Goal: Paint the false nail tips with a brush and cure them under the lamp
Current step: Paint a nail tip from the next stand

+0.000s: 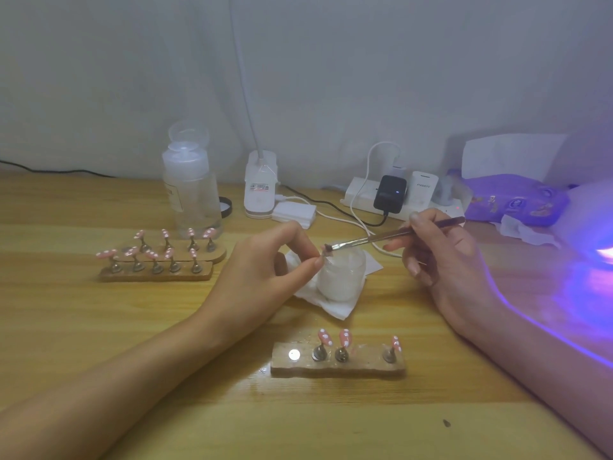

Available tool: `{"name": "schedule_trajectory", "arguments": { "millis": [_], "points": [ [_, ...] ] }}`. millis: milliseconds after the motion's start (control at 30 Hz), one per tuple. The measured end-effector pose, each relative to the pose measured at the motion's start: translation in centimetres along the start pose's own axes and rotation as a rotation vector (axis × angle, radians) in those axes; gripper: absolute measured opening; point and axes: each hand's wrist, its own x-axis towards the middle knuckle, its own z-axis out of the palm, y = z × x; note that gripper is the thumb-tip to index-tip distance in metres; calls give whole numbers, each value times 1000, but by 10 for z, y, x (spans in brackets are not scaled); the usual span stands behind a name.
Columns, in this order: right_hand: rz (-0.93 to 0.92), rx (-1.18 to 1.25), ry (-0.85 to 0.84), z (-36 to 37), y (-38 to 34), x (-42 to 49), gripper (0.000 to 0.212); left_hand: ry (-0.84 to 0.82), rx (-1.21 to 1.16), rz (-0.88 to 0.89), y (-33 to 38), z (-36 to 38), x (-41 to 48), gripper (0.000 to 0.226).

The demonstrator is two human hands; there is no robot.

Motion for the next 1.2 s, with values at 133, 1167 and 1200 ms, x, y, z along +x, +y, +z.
{"name": "schedule_trajectory", "arguments": {
  "millis": [133,1167,1200],
  "points": [
    [33,-15,70,-3,2,2,26,-1,-4,-4,0,0,1,13],
    [-36,-11,-24,1,-2,-2,28,9,15,20,1,-1,0,13],
    [-31,-38,-22,1,-1,-2,29,13,15,19,1,-1,0,13]
  ]
}}
